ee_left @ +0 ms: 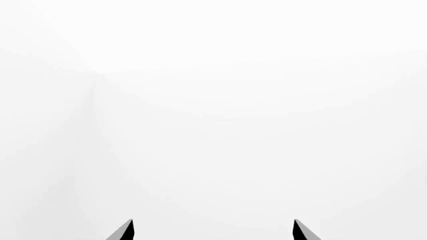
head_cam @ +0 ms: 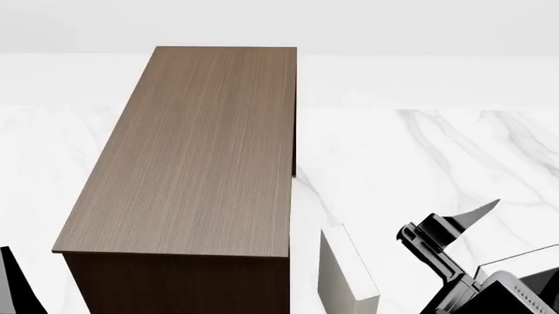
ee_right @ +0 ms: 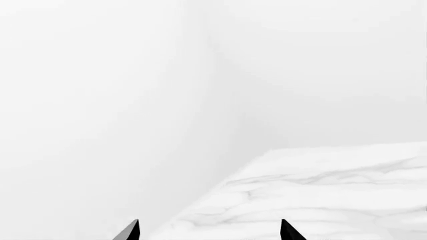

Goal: Pick up the book in the middle and place it on the cabinet shelf.

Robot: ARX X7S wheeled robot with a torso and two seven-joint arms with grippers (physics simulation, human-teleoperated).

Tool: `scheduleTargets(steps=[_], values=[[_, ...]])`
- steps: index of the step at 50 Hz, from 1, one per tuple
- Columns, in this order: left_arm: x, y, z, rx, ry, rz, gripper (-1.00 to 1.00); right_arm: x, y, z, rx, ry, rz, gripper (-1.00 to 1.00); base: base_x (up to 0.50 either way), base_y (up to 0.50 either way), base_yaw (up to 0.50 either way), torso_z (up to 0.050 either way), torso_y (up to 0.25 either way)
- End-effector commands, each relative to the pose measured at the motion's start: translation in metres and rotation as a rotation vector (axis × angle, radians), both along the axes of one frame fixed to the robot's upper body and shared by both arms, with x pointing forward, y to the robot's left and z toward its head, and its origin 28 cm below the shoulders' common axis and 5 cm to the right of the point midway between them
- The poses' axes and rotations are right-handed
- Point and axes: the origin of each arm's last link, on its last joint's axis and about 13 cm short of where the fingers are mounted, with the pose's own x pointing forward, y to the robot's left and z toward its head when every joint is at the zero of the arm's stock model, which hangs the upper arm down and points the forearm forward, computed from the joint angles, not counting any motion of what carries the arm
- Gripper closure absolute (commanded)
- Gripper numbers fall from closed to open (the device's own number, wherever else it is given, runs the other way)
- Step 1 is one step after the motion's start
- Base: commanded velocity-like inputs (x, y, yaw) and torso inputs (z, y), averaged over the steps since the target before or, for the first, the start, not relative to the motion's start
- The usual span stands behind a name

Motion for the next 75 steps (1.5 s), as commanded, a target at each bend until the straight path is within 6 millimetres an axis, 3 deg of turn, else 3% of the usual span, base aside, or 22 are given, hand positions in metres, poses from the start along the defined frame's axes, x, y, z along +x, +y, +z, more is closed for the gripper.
scheduleTargets(steps=[1,27,46,63,75], values=[[0.001,0.001,0.001,0.014,-0.015,0.009,-1.00,-0.001,0.001,-0.006,-0.011,0.016,-0.004,-1.00,0.00,0.00,0.00,0.000,0.000],[0.002,0.001,0.000,0.017,-0.006,0.005,-1.00,0.002,-0.017,-0.024,0.024,0.082,-0.109,-1.00,0.00,0.00,0.00,0.000,0.000],[0.001,0.000,0.000,0.021,-0.004,0.003,-1.00,0.004,-0.028,-0.024,0.029,0.077,-0.176,-1.00,0.00,0.00,0.00,0.000,0.000],[0.001,0.000,0.000,0.021,-0.004,0.003,-1.00,0.004,-0.030,-0.027,0.014,0.078,-0.156,-1.00,0.00,0.00,0.00,0.000,0.000],[0.001,0.001,-0.001,0.022,0.002,0.000,-1.00,0.013,-0.018,-0.042,0.072,0.175,0.010,-1.00,0.00,0.00,0.00,0.000,0.000]])
